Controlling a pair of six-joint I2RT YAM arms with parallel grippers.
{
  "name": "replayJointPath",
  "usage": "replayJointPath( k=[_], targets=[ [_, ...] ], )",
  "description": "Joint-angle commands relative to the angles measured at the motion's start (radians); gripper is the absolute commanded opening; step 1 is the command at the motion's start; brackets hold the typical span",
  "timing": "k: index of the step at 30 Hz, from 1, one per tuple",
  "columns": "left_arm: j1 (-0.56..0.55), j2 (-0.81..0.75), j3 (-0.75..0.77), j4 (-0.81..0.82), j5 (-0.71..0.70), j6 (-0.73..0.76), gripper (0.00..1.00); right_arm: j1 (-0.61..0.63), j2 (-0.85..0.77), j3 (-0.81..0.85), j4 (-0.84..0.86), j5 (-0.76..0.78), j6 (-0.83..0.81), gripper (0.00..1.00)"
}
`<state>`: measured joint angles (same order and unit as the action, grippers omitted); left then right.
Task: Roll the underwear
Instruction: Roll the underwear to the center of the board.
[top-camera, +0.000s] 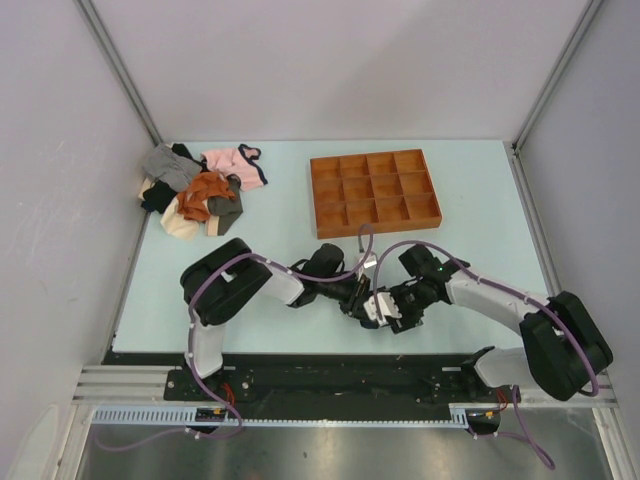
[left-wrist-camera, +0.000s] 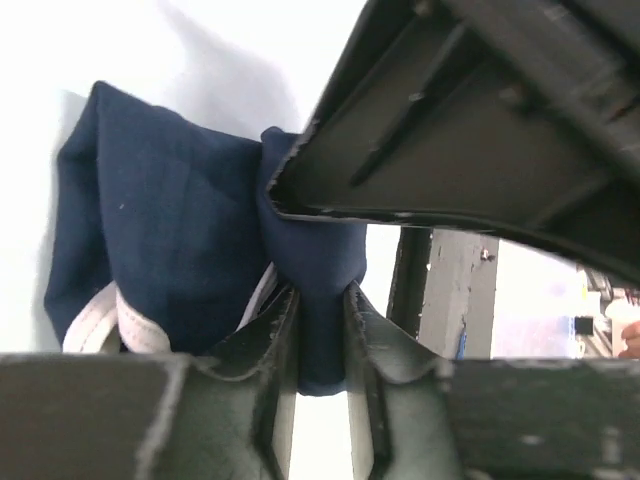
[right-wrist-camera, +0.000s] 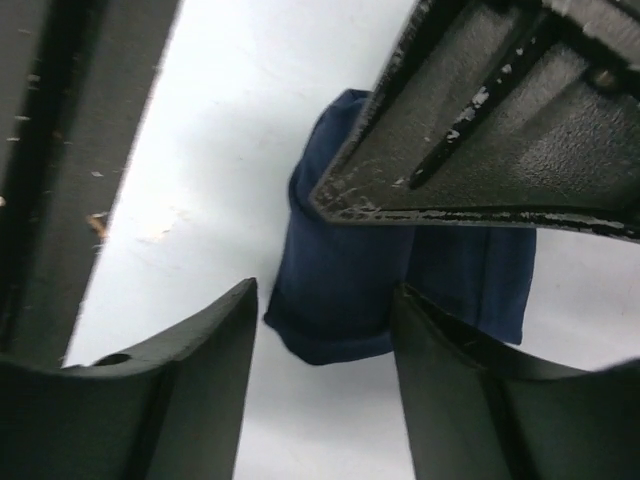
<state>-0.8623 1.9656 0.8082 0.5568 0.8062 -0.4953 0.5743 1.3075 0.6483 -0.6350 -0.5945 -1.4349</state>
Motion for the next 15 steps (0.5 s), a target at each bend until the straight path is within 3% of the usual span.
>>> replayJointPath(
  k=[1,4,7,11,15],
  targets=[
    [-0.006,0.003,-0.086,-0.08,-0.139,-0.011,0.34,0.024,0.053,-0.009,0.086,0.079,0.04,0.51],
    [-0.001,-0.138,-0.154,0.0,-0.228,-0.005,0.47,0.029,0.079,-0.001,0.069,0.07,0.048,0.35],
    [-0.003,-0.331,-0.225,0.009,-0.366,0.066,0.54,0.016,0.096,0.042,-0.015,0.001,0.039,0.27],
    [-0.015,-0.534,-0.361,0.048,-0.496,0.178,0.6,-0.02,0.182,0.155,-0.242,-0.134,0.002,0.22],
    [-0.116,-0.681,-0.469,0.103,-0.559,0.375,0.68,-0.047,0.35,0.312,-0.425,-0.237,-0.03,0.19]
  ],
)
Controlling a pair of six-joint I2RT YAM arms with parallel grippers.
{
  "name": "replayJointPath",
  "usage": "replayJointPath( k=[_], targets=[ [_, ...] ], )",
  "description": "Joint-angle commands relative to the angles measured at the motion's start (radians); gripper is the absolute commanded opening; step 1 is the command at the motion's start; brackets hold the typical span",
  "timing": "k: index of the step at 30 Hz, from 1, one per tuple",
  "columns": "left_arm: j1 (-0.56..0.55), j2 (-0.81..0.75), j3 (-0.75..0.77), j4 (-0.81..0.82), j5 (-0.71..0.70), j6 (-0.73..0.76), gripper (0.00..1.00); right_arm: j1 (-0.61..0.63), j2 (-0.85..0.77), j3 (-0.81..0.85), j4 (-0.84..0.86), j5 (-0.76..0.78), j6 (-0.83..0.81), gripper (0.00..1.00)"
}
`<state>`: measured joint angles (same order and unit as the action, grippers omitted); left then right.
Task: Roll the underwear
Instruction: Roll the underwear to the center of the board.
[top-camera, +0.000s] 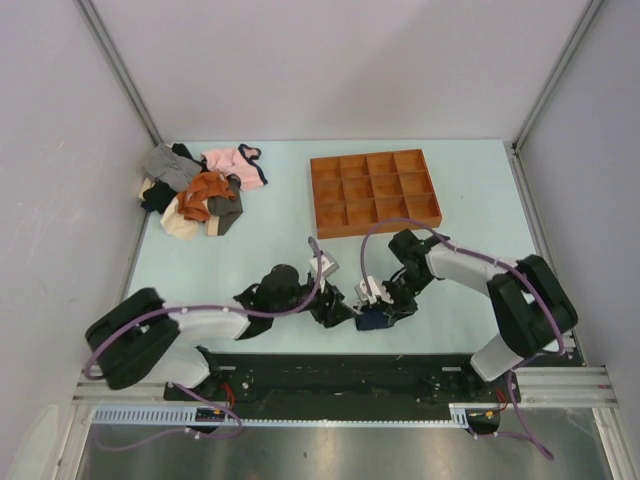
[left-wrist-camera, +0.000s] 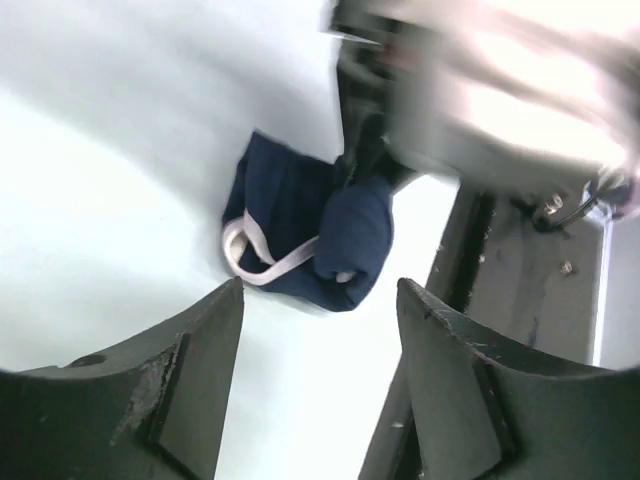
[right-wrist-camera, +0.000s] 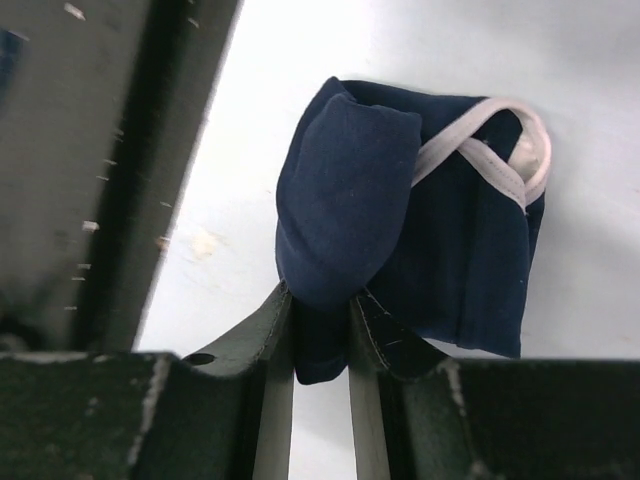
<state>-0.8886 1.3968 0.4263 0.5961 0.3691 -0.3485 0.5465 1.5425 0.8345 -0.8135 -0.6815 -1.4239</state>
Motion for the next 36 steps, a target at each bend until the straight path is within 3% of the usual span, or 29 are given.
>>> replayJointPath(
  k=[1,3,9,16,23,26,29,30,32,33,36],
  targets=[
    [-0.12,-0.143,-0.098,0.057,-0.159,0.276,0.68,-0.019,0.142,0.149,-0.271,-0.156,-0.037,0.19],
    [-0.208,-0.153,-0.112,0.042,-0.188,0.386,0.71,-0.023,0.189,0.178,-0.308,-0.17,0.0,0.19],
    [-0.311,-0.036,-0.005,-0.061,-0.269,0.474,0.71,-0.025,0.297,0.239,-0.314,-0.142,0.104,0.19],
    [-0.378,0.109,0.167,-0.177,-0.395,0.58,0.71,-0.026,0.381,0.288,-0.358,-0.13,0.12,0.19],
    [-0.401,0.186,0.221,-0.231,-0.456,0.625,0.69,-0.026,0.41,0.302,-0.375,-0.136,0.109,0.19],
    [-0.404,0.226,0.249,-0.269,-0.46,0.623,0.63,-0.031,0.419,0.311,-0.38,-0.142,0.109,0.2],
    [-0.403,0.26,0.267,-0.3,-0.46,0.606,0.45,-0.033,0.419,0.311,-0.381,-0.15,0.108,0.21],
    [-0.403,0.268,0.273,-0.312,-0.461,0.6,0.25,-0.033,0.418,0.311,-0.38,-0.15,0.111,0.24],
    [-0.403,0.277,0.281,-0.328,-0.466,0.577,0.09,-0.045,0.407,0.311,-0.38,-0.167,0.114,0.27],
    [-0.401,0.278,0.279,-0.331,-0.469,0.565,0.04,-0.048,0.4,0.311,-0.378,-0.173,0.117,0.3],
    [-0.389,0.268,0.263,-0.328,-0.446,0.505,0.02,-0.092,0.348,0.311,-0.369,-0.193,0.128,0.38]
  ],
)
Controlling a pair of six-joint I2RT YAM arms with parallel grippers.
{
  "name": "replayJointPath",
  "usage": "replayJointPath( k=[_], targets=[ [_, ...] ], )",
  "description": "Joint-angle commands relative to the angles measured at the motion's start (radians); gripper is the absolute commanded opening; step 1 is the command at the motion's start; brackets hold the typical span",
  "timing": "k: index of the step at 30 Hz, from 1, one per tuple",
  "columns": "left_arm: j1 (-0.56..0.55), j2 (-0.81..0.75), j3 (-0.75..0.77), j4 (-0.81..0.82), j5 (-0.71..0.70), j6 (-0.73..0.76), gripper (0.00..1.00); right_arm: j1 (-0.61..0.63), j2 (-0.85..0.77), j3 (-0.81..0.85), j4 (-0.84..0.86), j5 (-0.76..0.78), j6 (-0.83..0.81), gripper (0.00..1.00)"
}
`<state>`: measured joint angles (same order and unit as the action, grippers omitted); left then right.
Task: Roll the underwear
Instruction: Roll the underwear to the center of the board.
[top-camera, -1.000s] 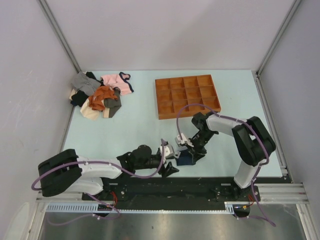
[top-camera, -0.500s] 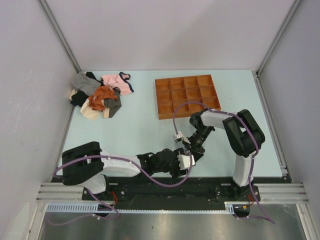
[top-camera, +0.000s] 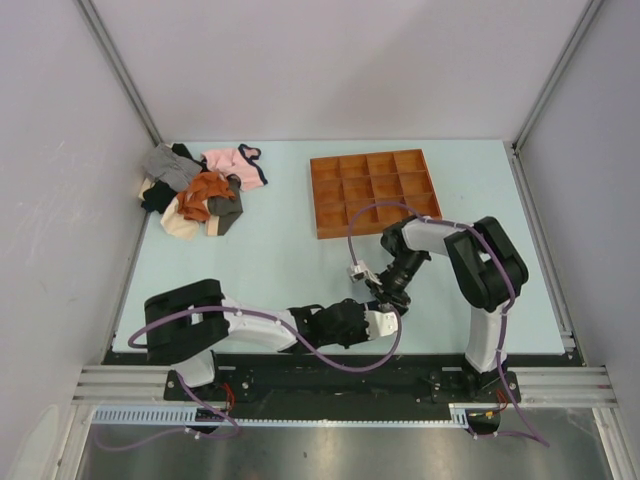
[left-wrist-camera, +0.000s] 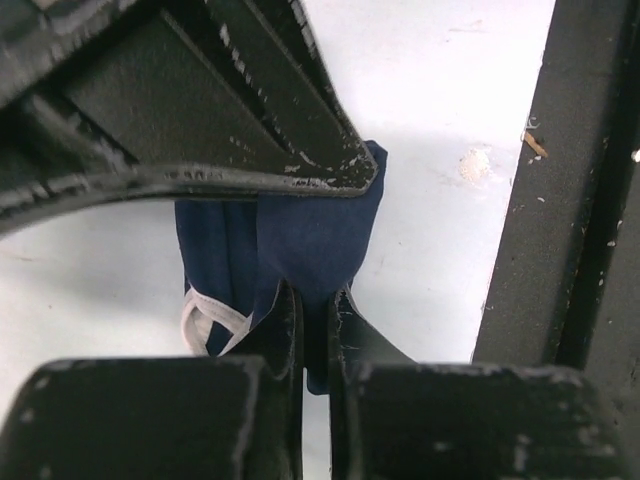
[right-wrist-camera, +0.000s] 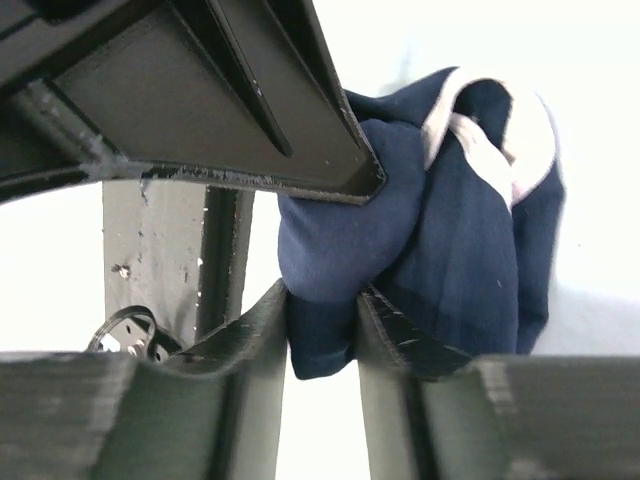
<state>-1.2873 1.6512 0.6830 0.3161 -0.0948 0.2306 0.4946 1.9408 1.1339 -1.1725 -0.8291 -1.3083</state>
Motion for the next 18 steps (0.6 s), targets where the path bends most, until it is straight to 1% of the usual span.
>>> replayJointPath(
  k=[1,4,5,6,8,9,11,12,15,16,18],
  targets=[
    [0.02,0.007,-0.006,-0.043,0.038,-0.094,0.01,-0.059,-0.069,0.012,-0.004,-0.053,0.011,0.39],
    [0.087,-0.013,-0.045,-0.011,0.186,-0.19,0.0,-0.122,-0.144,0.012,0.004,-0.074,-0.006,0.44],
    [0.141,-0.014,-0.054,-0.002,0.295,-0.23,0.0,-0.134,-0.182,0.01,0.004,-0.082,-0.014,0.44],
    [0.167,-0.013,-0.062,0.006,0.34,-0.273,0.0,-0.16,-0.201,0.009,0.008,-0.088,-0.02,0.46],
    [0.239,0.008,-0.069,0.02,0.432,-0.335,0.0,-0.172,-0.236,0.004,0.02,-0.107,-0.043,0.47],
    [0.261,0.021,-0.063,0.014,0.508,-0.35,0.01,-0.177,-0.268,-0.008,0.028,-0.113,-0.045,0.48],
    [0.31,0.07,-0.036,-0.014,0.576,-0.385,0.02,-0.172,-0.304,-0.025,0.069,-0.126,-0.046,0.5],
    [0.321,0.093,-0.024,-0.026,0.63,-0.393,0.02,-0.168,-0.339,-0.04,0.089,-0.131,-0.045,0.55],
    [0.359,0.174,0.026,-0.069,0.685,-0.433,0.03,-0.136,-0.393,-0.112,0.201,-0.111,0.007,0.61],
    [0.367,0.189,0.035,-0.075,0.696,-0.453,0.03,-0.119,-0.417,-0.146,0.268,-0.09,0.029,0.62],
    [0.388,0.231,0.033,-0.061,0.714,-0.473,0.04,-0.113,-0.424,-0.161,0.31,-0.087,0.099,0.66]
  ],
)
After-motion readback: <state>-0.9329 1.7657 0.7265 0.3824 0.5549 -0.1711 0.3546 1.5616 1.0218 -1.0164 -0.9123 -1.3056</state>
